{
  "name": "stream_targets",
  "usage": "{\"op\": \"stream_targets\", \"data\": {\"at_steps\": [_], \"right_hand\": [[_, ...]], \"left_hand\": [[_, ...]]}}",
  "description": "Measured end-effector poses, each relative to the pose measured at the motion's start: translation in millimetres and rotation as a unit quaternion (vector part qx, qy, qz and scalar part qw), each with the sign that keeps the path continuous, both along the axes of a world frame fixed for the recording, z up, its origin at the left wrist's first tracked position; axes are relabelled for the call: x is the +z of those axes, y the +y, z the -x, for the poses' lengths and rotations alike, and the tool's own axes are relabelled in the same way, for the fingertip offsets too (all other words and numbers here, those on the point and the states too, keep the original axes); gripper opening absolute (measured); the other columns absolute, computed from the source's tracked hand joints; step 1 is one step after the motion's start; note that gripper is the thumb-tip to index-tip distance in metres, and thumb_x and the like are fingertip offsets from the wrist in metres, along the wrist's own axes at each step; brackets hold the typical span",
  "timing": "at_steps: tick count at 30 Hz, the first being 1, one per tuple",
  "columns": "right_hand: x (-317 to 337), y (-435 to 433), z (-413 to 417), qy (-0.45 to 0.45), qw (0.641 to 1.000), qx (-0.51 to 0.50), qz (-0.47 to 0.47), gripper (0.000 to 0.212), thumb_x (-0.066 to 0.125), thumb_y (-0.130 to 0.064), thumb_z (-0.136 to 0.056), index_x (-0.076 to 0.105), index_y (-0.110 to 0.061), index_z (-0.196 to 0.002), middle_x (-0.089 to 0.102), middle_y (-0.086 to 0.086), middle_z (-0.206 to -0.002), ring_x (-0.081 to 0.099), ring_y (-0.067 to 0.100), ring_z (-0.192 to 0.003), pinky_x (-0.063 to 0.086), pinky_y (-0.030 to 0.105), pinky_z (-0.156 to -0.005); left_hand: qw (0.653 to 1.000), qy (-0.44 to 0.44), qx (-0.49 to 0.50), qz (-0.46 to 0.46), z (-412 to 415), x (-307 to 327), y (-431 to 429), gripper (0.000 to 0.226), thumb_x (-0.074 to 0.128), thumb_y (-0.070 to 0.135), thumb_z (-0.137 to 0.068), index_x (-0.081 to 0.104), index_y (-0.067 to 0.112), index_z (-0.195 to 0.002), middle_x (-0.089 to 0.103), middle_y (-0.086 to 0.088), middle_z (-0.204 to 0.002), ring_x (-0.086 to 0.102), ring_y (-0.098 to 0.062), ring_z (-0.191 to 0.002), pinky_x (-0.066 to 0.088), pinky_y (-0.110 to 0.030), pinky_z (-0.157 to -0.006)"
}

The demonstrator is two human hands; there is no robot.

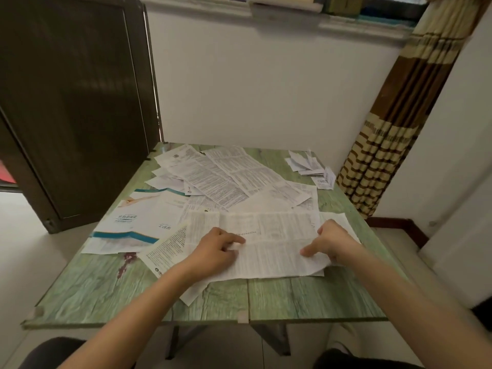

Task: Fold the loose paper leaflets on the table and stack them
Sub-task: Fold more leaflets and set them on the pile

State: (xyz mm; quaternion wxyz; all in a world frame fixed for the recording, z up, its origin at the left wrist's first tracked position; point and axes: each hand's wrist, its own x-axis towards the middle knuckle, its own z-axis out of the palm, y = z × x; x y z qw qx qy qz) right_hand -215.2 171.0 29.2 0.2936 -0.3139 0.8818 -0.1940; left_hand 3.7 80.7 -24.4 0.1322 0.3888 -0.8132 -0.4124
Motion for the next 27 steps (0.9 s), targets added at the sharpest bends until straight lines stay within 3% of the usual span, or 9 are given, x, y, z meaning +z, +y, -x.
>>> {"op": "stream_targets", "data": {"at_steps": [2,4,6,8,13,17,21,24,27], "right_hand": [[1,1,2,0.049,0.999,0.017,0.015,0.037,0.081,-0.013,-0.072,0.047,-0.013,-0.086,0.047,0.004,-0.081,0.048,0.018,-0.076,0.041,0.029,-0.057],[7,2,2,0.074,0.997,0.024,0.020,0.025,0.077,-0.009,-0.075,0.059,-0.007,-0.092,0.058,0.009,-0.087,0.057,0.022,-0.084,0.049,0.038,-0.078],[13,2,2,0.058,0.998,0.028,0.026,0.013,0.074,-0.004,-0.077,0.061,-0.008,-0.078,0.055,0.008,-0.074,0.055,0.020,-0.071,0.049,0.035,-0.067],[18,3,3,0.047,0.998,0.035,0.025,0.031,0.072,-0.002,-0.077,0.050,-0.013,-0.059,0.044,0.004,-0.064,0.044,0.015,-0.058,0.035,0.026,-0.051],[42,5,-6,0.032,0.997,0.052,0.051,0.013,0.072,-0.005,-0.079,0.061,-0.005,-0.073,0.058,0.006,-0.073,0.051,0.014,-0.065,0.043,0.026,-0.061],[61,1,-28,-0.124,0.978,0.080,0.150,0.012,0.070,-0.019,-0.083,0.065,-0.008,-0.083,0.066,0.004,-0.080,0.058,0.014,-0.070,0.048,0.024,-0.064],[57,-11,-58,-0.246,0.943,0.119,0.189,0.039,0.050,-0.046,-0.092,0.068,-0.011,-0.088,0.071,0.002,-0.098,0.066,0.015,-0.092,0.053,0.031,-0.081],[31,-13,-84,-0.133,0.946,0.182,0.233,0.029,0.050,-0.037,-0.095,0.070,-0.017,-0.085,0.069,-0.001,-0.096,0.061,0.011,-0.093,0.047,0.028,-0.086],[10,-11,-98,-0.123,0.919,0.208,0.312,0.016,0.060,-0.022,-0.091,0.072,-0.013,-0.085,0.069,0.004,-0.088,0.060,0.006,-0.080,0.046,0.018,-0.074]], "left_hand": [[1.000,-0.002,-0.005,-0.018,-1,2,-2,0.029,0.046,0.018,-0.096,0.058,0.029,-0.121,0.041,0.002,-0.121,0.046,-0.009,-0.109,0.030,-0.015,-0.090],[0.999,-0.006,-0.010,-0.034,-3,6,-3,0.028,0.045,0.021,-0.097,0.058,0.030,-0.121,0.040,0.004,-0.120,0.045,-0.007,-0.108,0.028,-0.017,-0.092],[0.999,-0.007,-0.010,-0.046,-4,7,-4,0.027,0.045,0.024,-0.097,0.059,0.031,-0.119,0.040,0.006,-0.119,0.044,-0.005,-0.104,0.027,-0.017,-0.092],[0.998,0.006,-0.012,-0.059,-5,9,-4,0.025,0.046,0.024,-0.098,0.060,0.030,-0.118,0.042,0.008,-0.118,0.043,-0.003,-0.104,0.027,-0.017,-0.091],[0.995,0.042,-0.009,-0.092,-4,16,-3,0.028,0.047,0.018,-0.098,0.061,0.015,-0.122,0.047,0.019,-0.105,0.045,-0.001,-0.106,0.029,-0.015,-0.092],[0.984,0.060,0.019,-0.169,-6,18,-9,0.025,0.044,0.023,-0.099,0.062,0.019,-0.115,0.053,0.016,-0.097,0.048,-0.002,-0.089,0.037,-0.018,-0.083],[0.916,0.183,0.093,-0.344,-8,30,-23,0.049,0.033,0.041,-0.100,0.062,0.003,-0.108,0.062,-0.010,-0.097,0.058,-0.018,-0.082,0.048,-0.026,-0.078],[0.857,0.245,0.139,-0.431,-18,44,-26,0.066,0.026,0.052,-0.098,0.062,-0.002,-0.106,0.064,-0.017,-0.098,0.061,-0.026,-0.086,0.052,-0.033,-0.076],[0.870,0.232,0.162,-0.405,-28,51,-26,0.046,0.041,0.045,-0.097,0.062,0.005,-0.105,0.068,-0.015,-0.103,0.065,-0.029,-0.098,0.052,-0.042,-0.087]]}}
